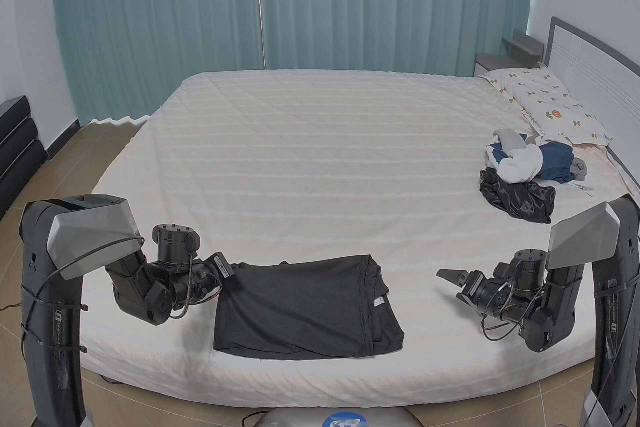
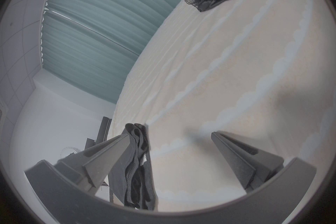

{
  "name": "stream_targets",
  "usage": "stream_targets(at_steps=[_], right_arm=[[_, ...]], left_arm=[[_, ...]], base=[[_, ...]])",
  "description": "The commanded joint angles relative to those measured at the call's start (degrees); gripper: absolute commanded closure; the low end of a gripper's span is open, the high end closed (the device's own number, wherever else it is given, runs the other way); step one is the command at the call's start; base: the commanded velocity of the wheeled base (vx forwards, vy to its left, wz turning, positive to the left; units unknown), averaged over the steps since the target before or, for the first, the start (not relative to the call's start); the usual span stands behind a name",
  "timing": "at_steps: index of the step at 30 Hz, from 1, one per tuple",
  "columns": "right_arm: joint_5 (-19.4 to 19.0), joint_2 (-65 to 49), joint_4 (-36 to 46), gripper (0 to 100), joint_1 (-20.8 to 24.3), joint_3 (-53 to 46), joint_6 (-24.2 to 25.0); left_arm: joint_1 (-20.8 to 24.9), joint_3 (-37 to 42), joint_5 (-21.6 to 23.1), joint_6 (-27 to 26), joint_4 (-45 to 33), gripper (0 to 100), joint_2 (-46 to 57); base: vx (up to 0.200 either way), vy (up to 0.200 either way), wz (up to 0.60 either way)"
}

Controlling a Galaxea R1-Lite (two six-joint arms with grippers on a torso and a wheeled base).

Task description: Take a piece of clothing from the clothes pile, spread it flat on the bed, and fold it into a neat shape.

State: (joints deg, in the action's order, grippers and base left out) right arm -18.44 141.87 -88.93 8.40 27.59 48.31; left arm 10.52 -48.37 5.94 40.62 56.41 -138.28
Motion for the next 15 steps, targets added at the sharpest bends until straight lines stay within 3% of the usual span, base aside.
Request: stream_targets(at_steps=[1,4,5,14,15], right_arm=[[0.25,0.77,1.3,0,1.88,3.7,0.12],[1.13,0.68,3.59,0,3.2,5.64,0.03],[2.18,0.6,5.96,0,5.05,7.92,-0.06],[3.94,0.07,14.05,0,11.38,19.08,-4.1],[5.52,0.07,16.86,0,13.13,22.07,-5.07]], left_arm=[[0.11,0.12,-1.1,1.3,0.02,100,-0.06],[0.11,0.3,-1.1,1.39,0.02,100,0.11],[0.11,0.47,-1.1,1.48,0.02,0,0.11],[0.11,0.91,-1.1,1.66,0.02,0,0.11],[0.11,0.82,-1.19,1.66,0.11,0,0.11]], base=[[0.0,0.0,0.0],[0.0,0.0,0.0],[0.0,0.0,0.0],[0.0,0.0,0.0],[0.0,0.0,0.0]])
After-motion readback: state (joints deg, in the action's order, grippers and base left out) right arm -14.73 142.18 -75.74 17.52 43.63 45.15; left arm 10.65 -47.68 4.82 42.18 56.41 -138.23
